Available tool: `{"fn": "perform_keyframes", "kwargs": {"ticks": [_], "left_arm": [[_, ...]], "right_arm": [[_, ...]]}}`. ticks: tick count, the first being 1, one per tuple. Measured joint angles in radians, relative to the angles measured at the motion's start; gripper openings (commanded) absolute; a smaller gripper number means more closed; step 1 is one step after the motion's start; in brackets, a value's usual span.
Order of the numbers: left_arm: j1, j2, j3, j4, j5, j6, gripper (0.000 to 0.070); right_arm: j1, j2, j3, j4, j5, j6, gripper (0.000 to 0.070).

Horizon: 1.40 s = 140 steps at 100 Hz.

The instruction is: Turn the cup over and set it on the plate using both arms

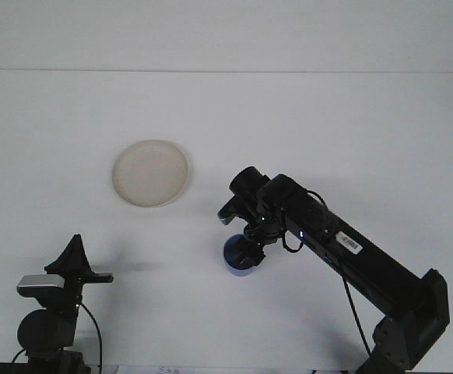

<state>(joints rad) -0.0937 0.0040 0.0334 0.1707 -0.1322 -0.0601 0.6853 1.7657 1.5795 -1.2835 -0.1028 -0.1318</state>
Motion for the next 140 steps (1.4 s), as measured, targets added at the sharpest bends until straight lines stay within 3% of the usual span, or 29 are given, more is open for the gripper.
{"fn": "perform_keyframes", "kwargs": {"ticks": [28,45,59,80,98,125,131,140], "left_arm": [[0.000,0.000,0.000,0.000,0.000,0.000,0.0012],[0.000,0.000,0.000,0.000,0.000,0.000,0.0012],[0.000,0.000,0.000,0.000,0.000,0.000,0.0012],[0.000,0.000,0.000,0.000,0.000,0.000,0.0012],[0.000,0.000,0.000,0.000,0.000,0.000,0.0012],[0.000,0.000,0.000,0.000,0.000,0.000,0.0012],[0.000,0.000,0.000,0.000,0.000,0.000,0.0012],[0.000,0.000,0.000,0.000,0.000,0.000,0.0012]], "right_arm": [[-0.056,-0.007,0.148,-0.044,-0.006,-0.054,0.0351],[-0.162,-0.095,0.143,0.000,-0.088,-0.066,0.0405],[-0.300,-0.229,0.097,0.072,-0.103,-0.069,0.0405],[-0.514,-0.466,-0.122,0.236,-0.101,-0.010,0.0409],[-0.677,-0.702,-0.386,0.407,-0.010,0.063,0.0409],[-0.718,-1.061,-0.708,0.587,0.002,0.142,0.0406],[-0.718,-1.123,-0.754,0.595,0.001,0.150,0.0357],[-0.718,-1.197,-0.798,0.593,0.002,0.165,0.0146]]}}
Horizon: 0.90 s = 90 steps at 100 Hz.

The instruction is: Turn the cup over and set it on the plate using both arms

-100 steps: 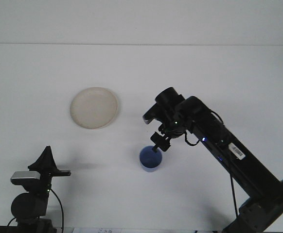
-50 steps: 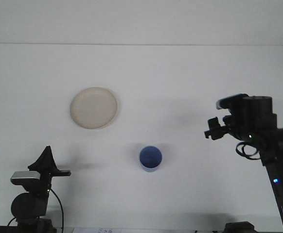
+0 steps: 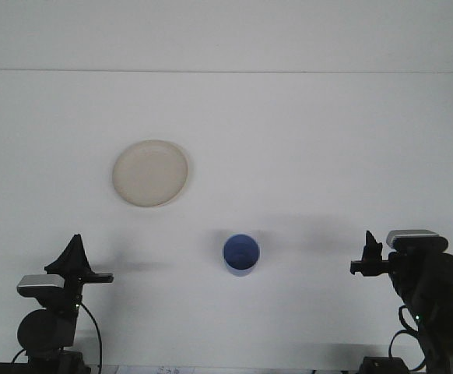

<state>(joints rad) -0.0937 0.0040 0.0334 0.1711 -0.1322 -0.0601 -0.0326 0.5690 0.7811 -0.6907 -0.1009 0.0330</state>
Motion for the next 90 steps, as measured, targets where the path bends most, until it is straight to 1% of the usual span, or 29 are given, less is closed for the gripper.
{"fn": "perform_keyframes", "kwargs": {"ticks": [4,7,15,27,44,57,74,90], "left_arm": [[0.000,0.000,0.000,0.000,0.000,0.000,0.0012],[0.000,0.000,0.000,0.000,0.000,0.000,0.0012],[0.000,0.000,0.001,0.000,0.000,-0.001,0.0012],[0.000,0.002,0.026,-0.022,0.000,-0.005,0.0012],[0.000,0.066,0.232,-0.166,0.000,-0.009,0.0012],[0.000,0.236,0.464,-0.386,0.000,-0.024,0.0012],[0.000,0.566,0.839,-0.739,0.000,-0.048,0.0012],[-0.001,0.842,1.144,-0.965,0.004,-0.042,0.0012]], "right_arm": [[0.000,-0.024,-0.010,0.001,0.001,0.003,0.0046],[0.000,-0.039,-0.014,0.002,0.003,0.003,0.0000],[0.000,-0.065,-0.018,0.005,0.022,0.005,0.0000],[0.000,-0.070,-0.018,0.030,0.023,0.007,0.0000],[0.000,-0.064,-0.018,0.030,0.023,0.009,0.0000],[0.000,-0.061,-0.018,0.030,0.023,0.009,0.0000],[0.000,-0.052,-0.018,0.030,0.023,0.009,0.0000],[0.000,-0.050,-0.018,0.030,0.023,0.009,0.0000]]}}
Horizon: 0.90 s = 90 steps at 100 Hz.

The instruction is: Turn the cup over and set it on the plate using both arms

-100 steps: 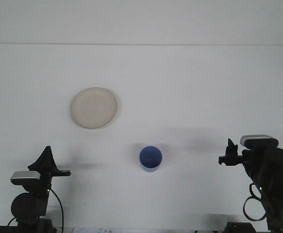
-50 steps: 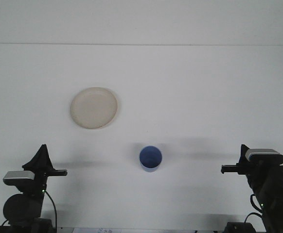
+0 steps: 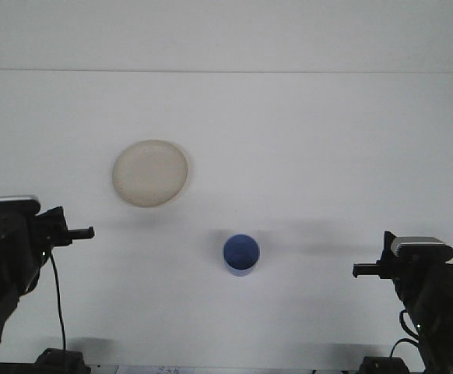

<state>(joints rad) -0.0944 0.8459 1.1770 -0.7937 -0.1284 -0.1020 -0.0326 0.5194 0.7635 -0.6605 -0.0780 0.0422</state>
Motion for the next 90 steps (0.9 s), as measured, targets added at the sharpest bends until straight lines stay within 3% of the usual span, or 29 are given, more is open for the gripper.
{"fn": "perform_keyframes", "kwargs": {"ticks": [13,29,43,47,64,90], "left_arm": [[-0.018,0.147,0.103,-0.045,0.054,0.007,0.0013],[-0.028,0.201,0.106,-0.023,0.057,0.002,0.0039],[-0.028,0.239,0.107,-0.034,0.102,-0.040,0.0395],[-0.028,0.253,0.107,-0.044,0.142,-0.044,0.0443],[-0.108,0.303,0.107,-0.025,0.311,-0.055,0.0454],[-0.381,0.438,0.107,0.090,0.338,-0.121,0.0459]], "right_arm": [[0.000,0.000,0.000,0.000,0.000,0.000,0.0000],[0.000,0.000,0.000,0.000,0.000,0.000,0.0000],[0.000,0.000,0.000,0.000,0.000,0.000,0.0000],[0.000,0.000,0.000,0.000,0.000,0.000,0.0000],[0.000,0.000,0.000,0.000,0.000,0.000,0.0000],[0.000,0.000,0.000,0.000,0.000,0.000,0.0000]]}}
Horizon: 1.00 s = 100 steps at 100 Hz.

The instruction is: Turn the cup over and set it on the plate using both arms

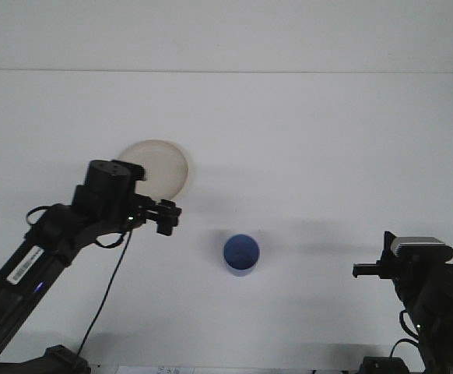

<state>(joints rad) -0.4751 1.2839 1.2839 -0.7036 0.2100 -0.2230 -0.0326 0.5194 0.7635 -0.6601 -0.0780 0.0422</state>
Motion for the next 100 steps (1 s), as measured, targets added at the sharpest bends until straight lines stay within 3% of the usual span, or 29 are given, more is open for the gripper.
{"fn": "perform_keyframes", "kwargs": {"ticks": [25,72,75,79,90,100], "left_arm": [[-0.195,0.168,0.030,0.048,0.006,-0.017,0.0463],[-0.270,0.394,0.101,0.059,-0.005,-0.006,0.0454],[-0.273,0.407,0.101,0.051,-0.005,-0.003,0.0434],[-0.276,0.422,0.101,0.042,-0.006,0.003,0.0348],[-0.287,0.441,0.101,0.049,-0.006,0.027,0.0012],[-0.296,0.441,0.101,0.071,-0.006,0.039,0.0009]], "right_arm": [[0.000,0.000,0.000,0.000,0.000,0.000,0.0000],[0.000,0.000,0.000,0.000,0.000,0.000,0.0000],[0.000,0.000,0.000,0.000,0.000,0.000,0.0000],[0.000,0.000,0.000,0.000,0.000,0.000,0.0000],[0.000,0.000,0.000,0.000,0.000,0.000,0.0000],[0.000,0.000,0.000,0.000,0.000,0.000,0.0000]]}}
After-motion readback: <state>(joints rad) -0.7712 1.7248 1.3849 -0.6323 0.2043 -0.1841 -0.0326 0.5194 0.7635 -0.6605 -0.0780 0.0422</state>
